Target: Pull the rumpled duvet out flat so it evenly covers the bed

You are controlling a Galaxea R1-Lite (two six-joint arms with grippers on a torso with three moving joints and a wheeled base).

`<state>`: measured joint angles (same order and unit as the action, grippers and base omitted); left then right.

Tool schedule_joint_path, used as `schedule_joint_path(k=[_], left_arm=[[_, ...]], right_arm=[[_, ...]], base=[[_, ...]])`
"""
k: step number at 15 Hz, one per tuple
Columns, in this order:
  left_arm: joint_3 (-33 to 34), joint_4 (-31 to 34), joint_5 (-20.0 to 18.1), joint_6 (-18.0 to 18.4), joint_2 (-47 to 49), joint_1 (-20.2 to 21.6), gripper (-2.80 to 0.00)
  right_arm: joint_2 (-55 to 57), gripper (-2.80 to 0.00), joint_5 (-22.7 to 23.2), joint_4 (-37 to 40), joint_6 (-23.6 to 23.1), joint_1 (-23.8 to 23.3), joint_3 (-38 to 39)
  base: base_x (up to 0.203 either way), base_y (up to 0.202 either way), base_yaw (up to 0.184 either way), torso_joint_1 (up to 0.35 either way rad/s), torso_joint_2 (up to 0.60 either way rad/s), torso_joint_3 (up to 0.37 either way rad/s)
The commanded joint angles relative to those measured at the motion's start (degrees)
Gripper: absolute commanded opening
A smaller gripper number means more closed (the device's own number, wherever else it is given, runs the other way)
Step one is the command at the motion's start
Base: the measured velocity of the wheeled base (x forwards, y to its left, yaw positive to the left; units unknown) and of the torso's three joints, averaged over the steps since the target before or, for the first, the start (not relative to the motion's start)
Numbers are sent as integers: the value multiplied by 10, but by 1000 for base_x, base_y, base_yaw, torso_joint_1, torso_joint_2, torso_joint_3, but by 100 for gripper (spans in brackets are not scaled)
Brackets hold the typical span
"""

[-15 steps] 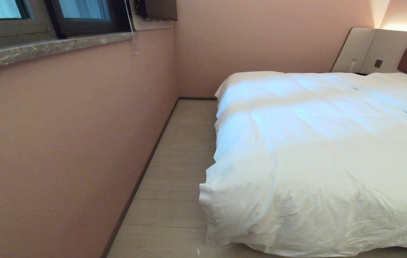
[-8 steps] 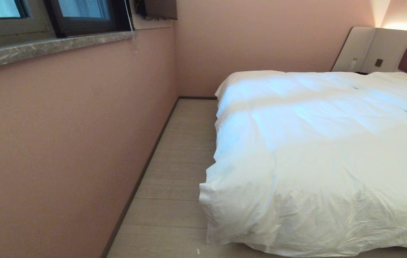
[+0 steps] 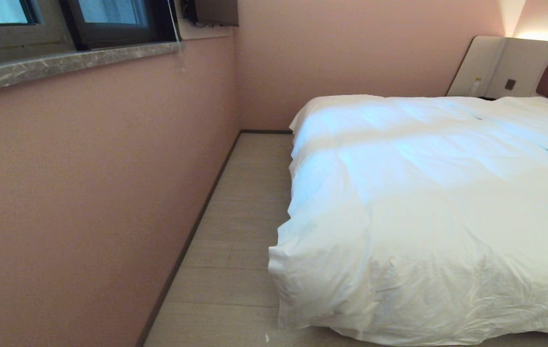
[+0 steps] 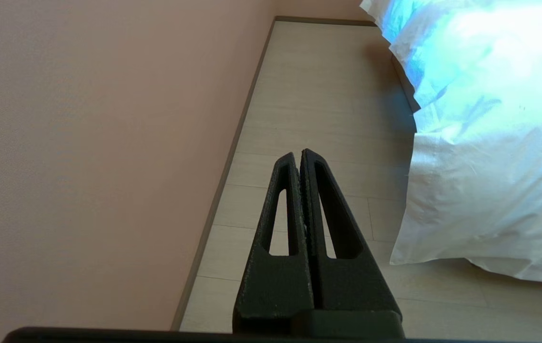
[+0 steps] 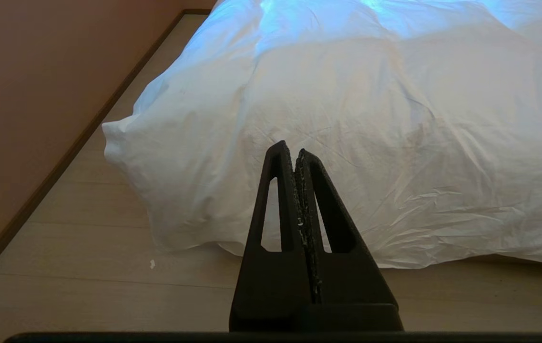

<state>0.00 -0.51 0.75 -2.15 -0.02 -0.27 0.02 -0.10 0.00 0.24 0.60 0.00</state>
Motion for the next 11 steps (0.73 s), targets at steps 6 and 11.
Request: schedule_joint_path(k=[6, 11], left_arm=[[0, 0, 0, -1, 0, 0, -280], [0, 0, 0, -1, 0, -1, -280]], right_arm=[[0, -280, 0, 0, -1, 0, 0], [0, -280, 0, 0, 0, 0, 0]], base=[[0, 0, 0, 0, 0, 0], [0, 0, 0, 0, 0, 0]])
